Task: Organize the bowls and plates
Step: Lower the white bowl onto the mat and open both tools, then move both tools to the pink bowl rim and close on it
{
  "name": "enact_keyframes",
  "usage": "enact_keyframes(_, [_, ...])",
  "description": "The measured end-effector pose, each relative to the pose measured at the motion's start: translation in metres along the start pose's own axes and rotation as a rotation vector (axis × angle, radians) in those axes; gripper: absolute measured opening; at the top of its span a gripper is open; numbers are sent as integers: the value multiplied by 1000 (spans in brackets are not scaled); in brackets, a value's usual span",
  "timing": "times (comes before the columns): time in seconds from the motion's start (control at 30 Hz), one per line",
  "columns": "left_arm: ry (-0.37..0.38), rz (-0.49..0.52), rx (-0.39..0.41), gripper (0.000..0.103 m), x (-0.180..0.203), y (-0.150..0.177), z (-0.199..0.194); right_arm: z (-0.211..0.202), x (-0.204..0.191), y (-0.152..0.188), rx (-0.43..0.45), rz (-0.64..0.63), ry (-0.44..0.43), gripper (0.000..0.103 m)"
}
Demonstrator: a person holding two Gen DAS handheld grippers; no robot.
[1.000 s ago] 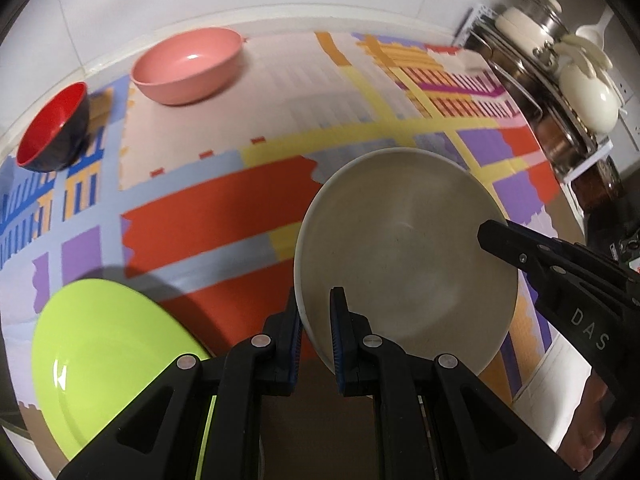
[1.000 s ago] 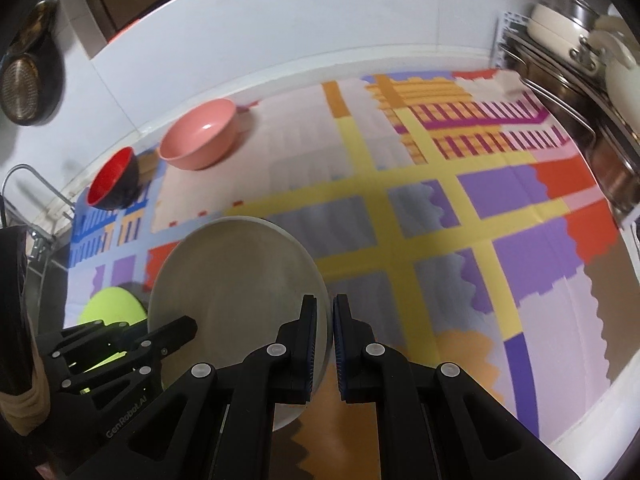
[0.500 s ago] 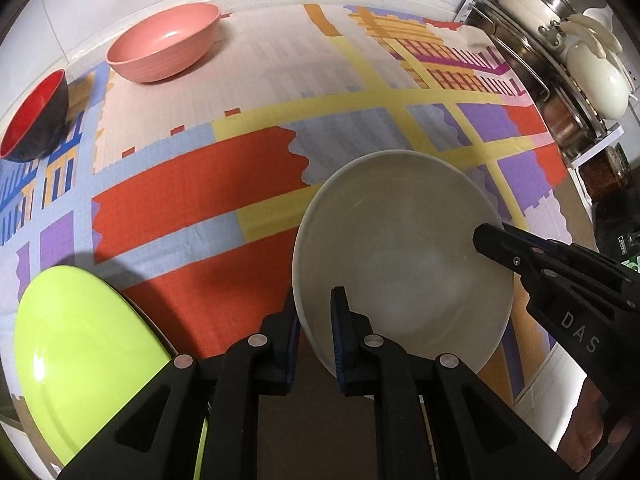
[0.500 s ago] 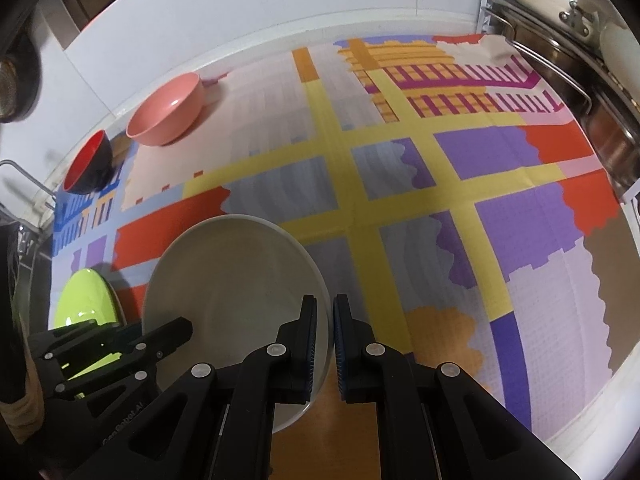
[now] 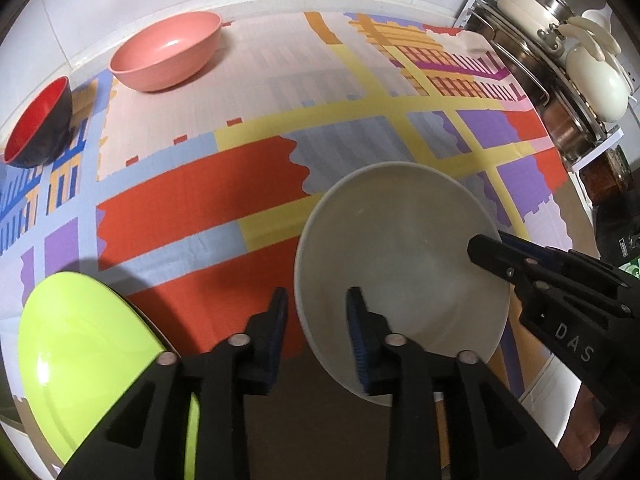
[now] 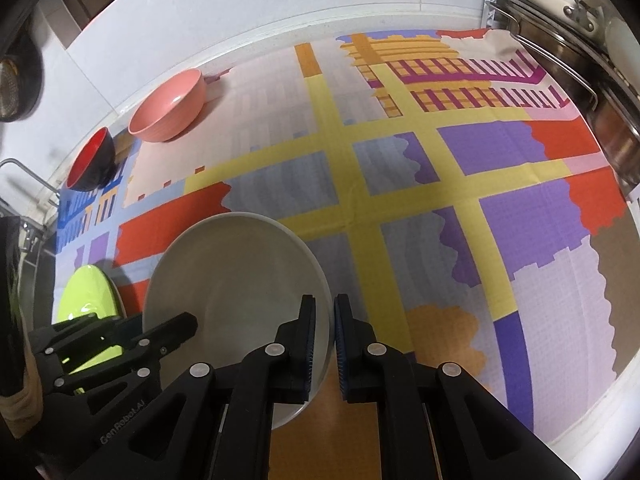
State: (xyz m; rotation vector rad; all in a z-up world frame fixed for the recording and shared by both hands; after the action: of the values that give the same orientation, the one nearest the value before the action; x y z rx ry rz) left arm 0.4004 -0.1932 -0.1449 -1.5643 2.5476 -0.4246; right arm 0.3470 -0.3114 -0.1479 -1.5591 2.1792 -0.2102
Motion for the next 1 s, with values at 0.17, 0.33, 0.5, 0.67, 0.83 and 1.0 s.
enact_keyframes(0.17, [-21, -3, 43, 41, -7, -2, -12, -5, 0, 1, 28, -5, 25, 30])
enact_keyframes(0.33, [-57, -10, 130, 44, -22, -10, -37, -20, -8, -7, 84, -25, 20, 30])
enact_keyframes(0.5, [-87, -21, 206, 44, -41, -24, -61, -34, -28, -23, 148, -66, -11, 30])
enact_keyframes(0.67, [-116, -57, 262, 44, -69, -41, -79, -42, -57, -45, 199, -133, -52, 30])
enact_keyframes(0.83, [-158, -81, 308, 44, -92, -58, -92, -43, -81, -67, 227, -183, -81, 30])
enact_keyframes(1.0, [-185, -95, 345, 44, -113, -75, -101, -41, -103, -89, 248, -230, -103, 30])
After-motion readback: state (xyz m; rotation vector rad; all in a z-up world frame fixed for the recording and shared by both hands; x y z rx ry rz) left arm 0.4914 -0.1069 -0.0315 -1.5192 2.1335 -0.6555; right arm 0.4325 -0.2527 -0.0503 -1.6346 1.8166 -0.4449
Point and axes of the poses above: each gripper's, at about its wrist camera, not at the fingertips, and z roughly the way its jaws point, x to its right, y to its underside, the point moved 2 cm from there along z, roughly the way its jaws point, and after that the axes turned 6 degrees about -y, right-handed, at the moved point
